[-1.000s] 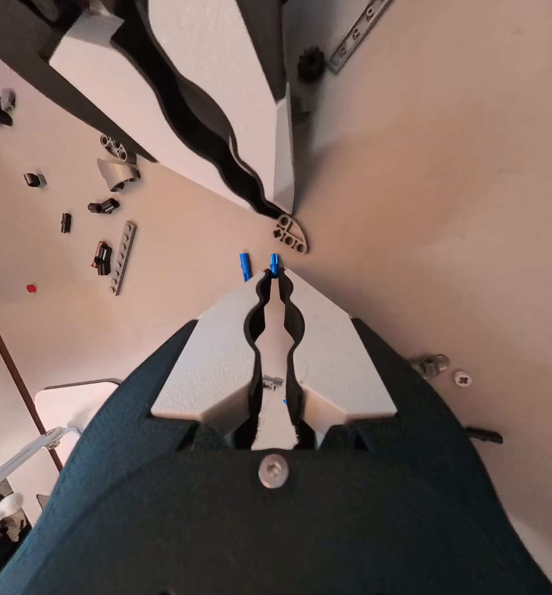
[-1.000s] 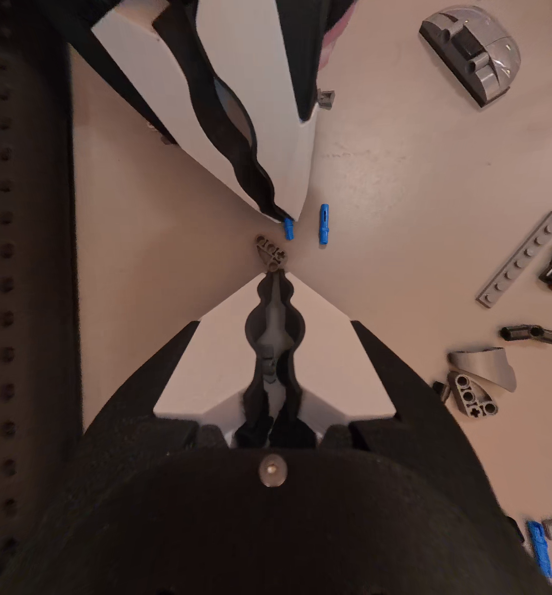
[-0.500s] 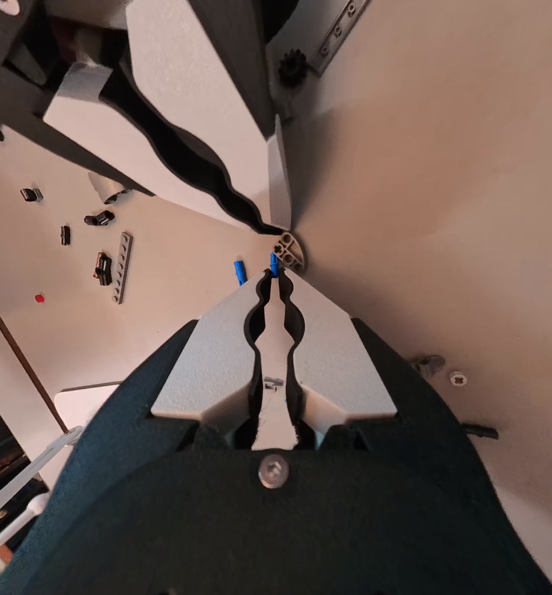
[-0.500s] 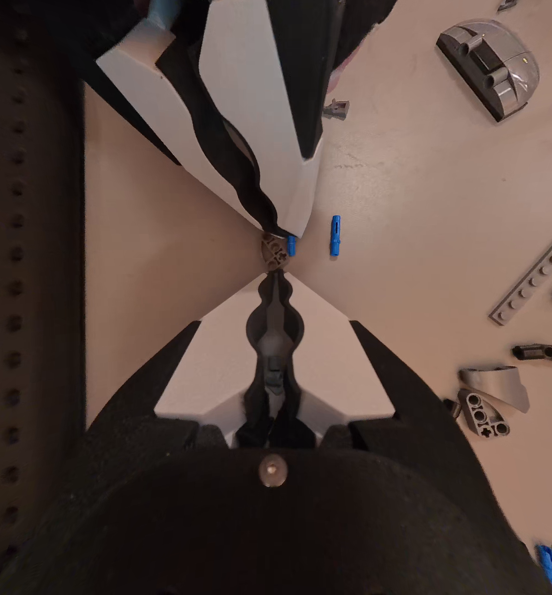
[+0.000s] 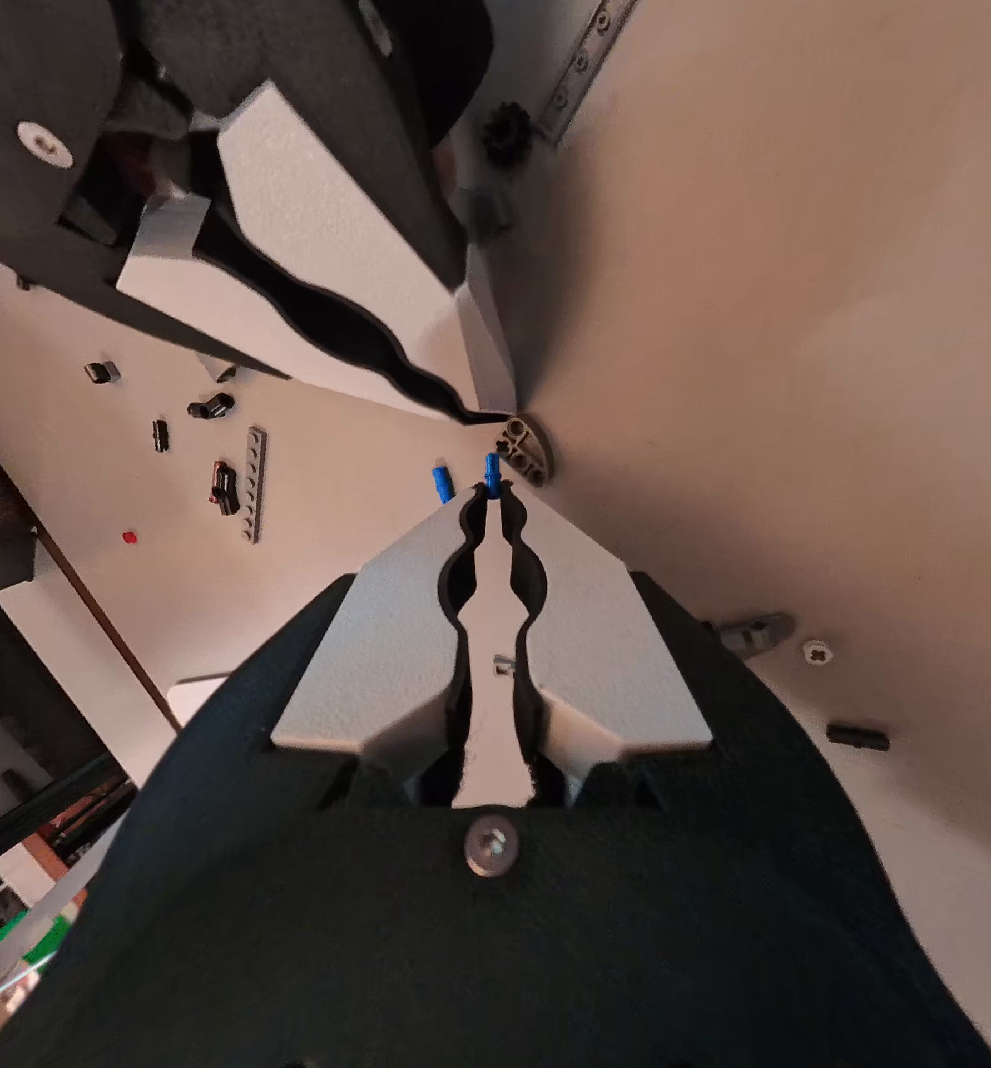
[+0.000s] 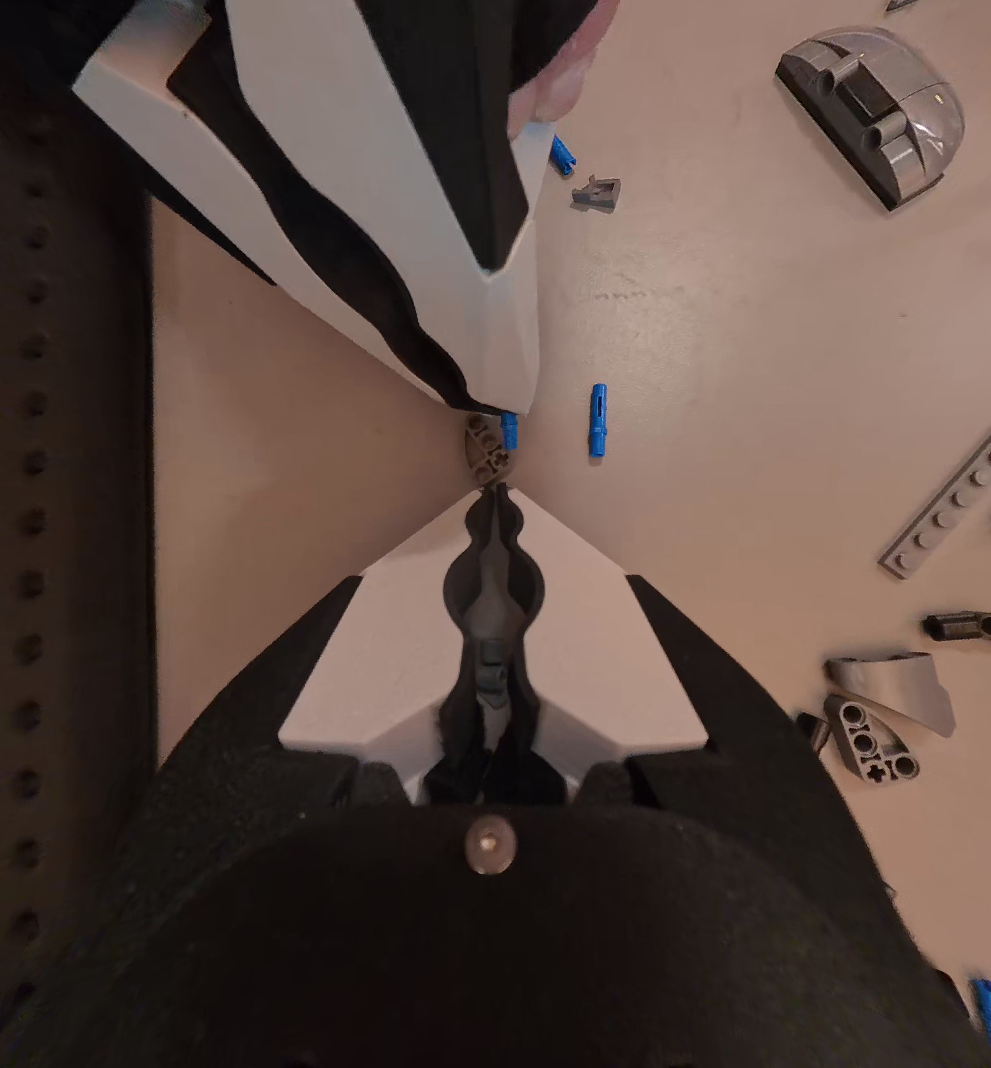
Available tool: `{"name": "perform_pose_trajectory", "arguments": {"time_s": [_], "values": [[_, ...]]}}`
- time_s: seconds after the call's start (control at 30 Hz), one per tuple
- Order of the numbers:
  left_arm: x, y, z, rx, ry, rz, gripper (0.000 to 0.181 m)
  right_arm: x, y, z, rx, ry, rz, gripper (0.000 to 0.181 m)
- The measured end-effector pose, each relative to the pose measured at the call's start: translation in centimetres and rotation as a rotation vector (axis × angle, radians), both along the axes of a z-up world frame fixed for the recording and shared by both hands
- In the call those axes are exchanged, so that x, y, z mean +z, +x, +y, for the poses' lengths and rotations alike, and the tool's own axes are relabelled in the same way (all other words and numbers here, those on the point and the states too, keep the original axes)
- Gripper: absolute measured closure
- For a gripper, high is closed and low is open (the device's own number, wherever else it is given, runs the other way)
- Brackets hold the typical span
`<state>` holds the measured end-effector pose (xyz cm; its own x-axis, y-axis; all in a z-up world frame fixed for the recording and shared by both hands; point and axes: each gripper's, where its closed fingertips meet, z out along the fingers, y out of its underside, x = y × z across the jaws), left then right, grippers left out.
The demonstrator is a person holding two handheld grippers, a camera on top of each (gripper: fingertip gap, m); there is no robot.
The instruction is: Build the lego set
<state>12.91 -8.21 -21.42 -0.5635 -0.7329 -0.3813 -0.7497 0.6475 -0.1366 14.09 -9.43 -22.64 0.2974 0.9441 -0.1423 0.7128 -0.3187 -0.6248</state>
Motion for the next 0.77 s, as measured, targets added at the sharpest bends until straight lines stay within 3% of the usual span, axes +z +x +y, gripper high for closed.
{"name": "perform_pose_trajectory", "arguments": {"time_s": [0.77], "values": [[-0.74, -0.04, -0.43, -0.023, 0.022, 0.089, 0.179, 0.02, -0.06, 0.06, -0.003, 0.000, 0.003, 0.181]]}}
